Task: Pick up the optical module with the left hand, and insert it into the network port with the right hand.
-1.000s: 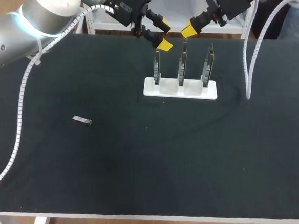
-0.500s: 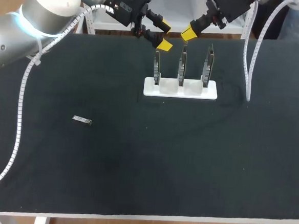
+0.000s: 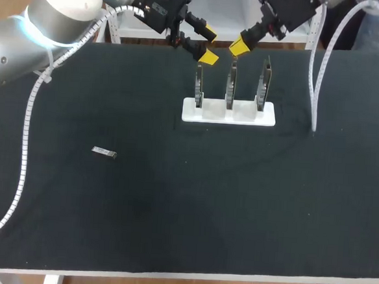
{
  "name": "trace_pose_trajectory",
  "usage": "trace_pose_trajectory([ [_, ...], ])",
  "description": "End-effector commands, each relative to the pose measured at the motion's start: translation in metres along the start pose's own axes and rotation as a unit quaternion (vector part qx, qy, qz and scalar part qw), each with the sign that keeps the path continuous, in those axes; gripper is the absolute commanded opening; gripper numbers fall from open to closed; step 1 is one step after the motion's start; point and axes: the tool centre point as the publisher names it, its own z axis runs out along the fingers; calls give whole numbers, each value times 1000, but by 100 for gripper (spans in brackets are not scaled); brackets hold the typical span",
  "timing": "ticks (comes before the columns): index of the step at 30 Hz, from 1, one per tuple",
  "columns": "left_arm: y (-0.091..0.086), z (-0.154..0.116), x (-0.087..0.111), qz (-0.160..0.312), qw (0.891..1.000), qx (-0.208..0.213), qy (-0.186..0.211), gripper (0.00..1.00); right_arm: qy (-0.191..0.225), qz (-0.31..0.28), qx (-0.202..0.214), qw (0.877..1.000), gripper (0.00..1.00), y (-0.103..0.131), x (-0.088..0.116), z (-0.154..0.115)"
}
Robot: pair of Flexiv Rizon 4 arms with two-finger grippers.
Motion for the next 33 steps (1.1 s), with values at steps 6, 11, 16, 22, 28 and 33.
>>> trace_pose_trajectory([
  [6, 0, 0, 0, 1, 1000, -1, 0, 100, 3, 5, -34, 999, 0, -7, 2, 3],
  [11, 0, 0, 0, 1, 1000, -1, 0, 100, 5, 8, -35, 999, 0, -6, 4, 4],
  [16, 0, 0, 0, 1, 1000, -1, 0, 100, 7, 9, -36, 999, 0, -6, 6, 5],
  [22, 0, 0, 0, 1, 1000, -1, 0, 100, 13, 12, -37, 999, 0, -6, 9, 6],
  [28, 0, 0, 0, 1, 1000, -1, 0, 100, 15, 15, -39, 999, 0, -5, 12, 7],
  [33, 0, 0, 0, 1, 1000, -1, 0, 100, 16, 16, -40, 999, 0, -6, 13, 8],
])
